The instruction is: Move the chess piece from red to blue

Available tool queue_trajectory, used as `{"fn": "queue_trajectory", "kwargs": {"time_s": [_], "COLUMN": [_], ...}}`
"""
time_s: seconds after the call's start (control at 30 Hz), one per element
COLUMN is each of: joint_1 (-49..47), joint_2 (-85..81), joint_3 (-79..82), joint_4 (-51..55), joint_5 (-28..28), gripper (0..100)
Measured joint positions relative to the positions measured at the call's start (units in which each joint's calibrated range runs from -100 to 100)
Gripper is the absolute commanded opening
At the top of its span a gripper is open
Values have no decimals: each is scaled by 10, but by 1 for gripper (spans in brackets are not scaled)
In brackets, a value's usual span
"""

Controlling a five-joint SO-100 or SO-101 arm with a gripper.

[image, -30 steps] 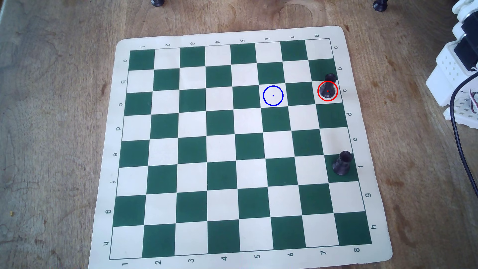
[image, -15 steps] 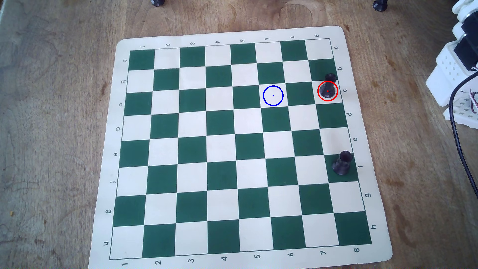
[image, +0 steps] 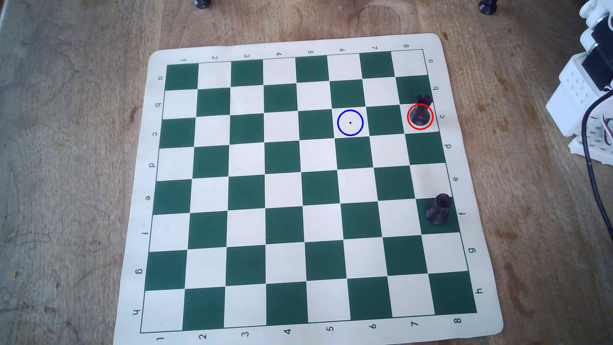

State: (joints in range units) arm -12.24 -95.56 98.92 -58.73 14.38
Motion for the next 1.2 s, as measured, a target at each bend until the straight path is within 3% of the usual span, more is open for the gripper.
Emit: {"fn": "queue_trajectory", "kwargs": {"time_s": [0.17, 0.47, 0.7, 0.93, 1.2], "joint_1": [10, 119, 150, 151, 181], "joint_2": [-2, 1, 18, 4, 155], "joint_3": [1, -14, -171, -257, -404], "joint_4": [139, 433, 799, 978, 1149], "joint_5": [-4, -93, -117, -144, -165], "gripper": [35, 38, 41, 39, 37]}}
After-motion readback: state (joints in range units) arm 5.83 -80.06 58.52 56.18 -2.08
